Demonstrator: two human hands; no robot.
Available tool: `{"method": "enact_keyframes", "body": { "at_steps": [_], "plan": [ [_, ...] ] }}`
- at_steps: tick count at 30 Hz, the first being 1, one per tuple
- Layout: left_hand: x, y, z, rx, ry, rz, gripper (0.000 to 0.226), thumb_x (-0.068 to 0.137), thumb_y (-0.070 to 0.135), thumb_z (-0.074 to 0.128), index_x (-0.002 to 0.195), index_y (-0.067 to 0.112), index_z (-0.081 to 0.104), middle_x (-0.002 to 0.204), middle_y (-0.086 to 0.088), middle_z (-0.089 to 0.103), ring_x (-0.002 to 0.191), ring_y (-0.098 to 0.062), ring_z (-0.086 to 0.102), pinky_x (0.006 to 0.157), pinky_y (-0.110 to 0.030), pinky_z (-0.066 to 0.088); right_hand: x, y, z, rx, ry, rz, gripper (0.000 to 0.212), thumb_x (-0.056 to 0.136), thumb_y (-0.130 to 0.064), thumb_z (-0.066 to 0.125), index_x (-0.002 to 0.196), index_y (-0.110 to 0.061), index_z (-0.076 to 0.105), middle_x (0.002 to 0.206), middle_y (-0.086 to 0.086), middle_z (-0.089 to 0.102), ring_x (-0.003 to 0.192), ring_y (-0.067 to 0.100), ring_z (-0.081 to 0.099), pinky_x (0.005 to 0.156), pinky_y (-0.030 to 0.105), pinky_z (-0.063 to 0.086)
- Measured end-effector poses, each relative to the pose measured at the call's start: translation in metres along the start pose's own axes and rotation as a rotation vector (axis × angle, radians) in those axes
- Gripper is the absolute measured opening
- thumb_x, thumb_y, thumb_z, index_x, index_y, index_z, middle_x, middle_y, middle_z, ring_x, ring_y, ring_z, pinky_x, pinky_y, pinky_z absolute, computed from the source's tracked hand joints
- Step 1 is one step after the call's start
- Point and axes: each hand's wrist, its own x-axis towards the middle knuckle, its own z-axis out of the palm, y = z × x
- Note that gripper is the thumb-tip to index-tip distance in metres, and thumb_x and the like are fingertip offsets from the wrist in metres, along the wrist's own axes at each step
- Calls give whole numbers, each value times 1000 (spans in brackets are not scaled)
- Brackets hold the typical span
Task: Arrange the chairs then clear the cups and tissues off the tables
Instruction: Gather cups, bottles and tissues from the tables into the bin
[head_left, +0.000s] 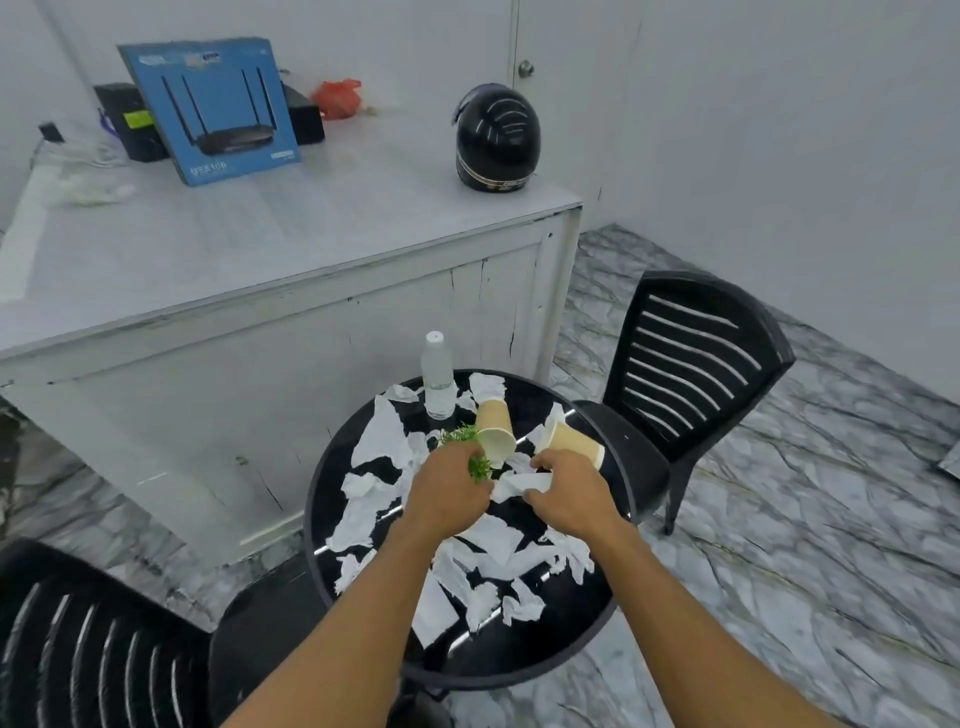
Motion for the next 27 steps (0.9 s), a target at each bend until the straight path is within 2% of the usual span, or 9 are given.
{"method": "enact_keyframes", "body": {
  "at_steps": [3, 7, 12, 16, 19, 22, 25, 27],
  "plan": [
    [29, 4, 0, 2, -14, 15, 48, 82, 27, 70, 128, 21, 60, 121, 1, 61, 108, -20, 58, 93, -36, 50, 24, 5, -4, 2, -9, 15, 49, 82, -32, 71, 130, -25, 59, 133, -4, 58, 120, 16, 55, 93, 29, 45],
    [70, 6, 7, 1, -21, 14, 39, 78, 25, 66, 117, 22, 64, 110, 2, 64, 101, -20, 61, 85, -39, 53, 64, 18, -10, 6, -14, 24, 50, 84, -30, 73, 132, -23, 59, 133, -1, 59, 119, 18, 56, 94, 31, 47],
    [129, 8, 29, 11, -31, -90, 56, 82, 31, 70, 135, 25, 55, 133, 3, 58, 120, -19, 55, 100, -38, 47, 124, 47, -15, -30, -95, 37, 65, 78, -32, 76, 138, -24, 52, 136, 1, 55, 123, 21, 54, 94, 33, 49],
    [179, 15, 50, 86, -51, -160, 56, 83, 25, 68, 137, 18, 52, 130, -7, 57, 122, -26, 50, 98, -40, 46, 169, 75, -9, -192, -194, 11, 79, 62, -44, 82, 131, -27, 47, 122, -1, 56, 118, 23, 52, 90, 41, 51],
    [209, 14, 67, 155, -82, -231, 66, 82, 23, 66, 144, 14, 43, 137, -13, 51, 128, -34, 44, 103, -45, 44, 189, 93, 5, -299, -282, 7, 91, 58, -45, 84, 135, -25, 39, 126, 0, 51, 122, 25, 46, 96, 46, 46],
    [229, 13, 84, 255, -174, -320, 76, 83, 29, 65, 149, 14, 30, 143, -16, 44, 131, -39, 40, 105, -47, 41, 202, 107, 15, -342, -328, 10, 84, 62, -38, 84, 132, -23, 38, 125, 0, 52, 120, 26, 48, 96, 47, 46],
    [242, 9, 96, 312, -226, -361, 76, 84, 30, 63, 149, 15, 28, 141, -17, 44, 131, -40, 40, 104, -48, 42, 213, 116, 19, -320, -366, -2, 65, 66, -35, 80, 120, -22, 45, 112, -1, 58, 106, 24, 58, 90, 47, 51],
    [247, 5, 103, 328, -239, -389, 74, 83, 29, 63, 146, 14, 28, 137, -18, 45, 129, -40, 42, 101, -49, 45, 220, 119, 18, -287, -374, -9, 59, 66, -34, 77, 116, -22, 47, 107, -2, 59, 100, 23, 60, 86, 45, 53]
  ]
}}
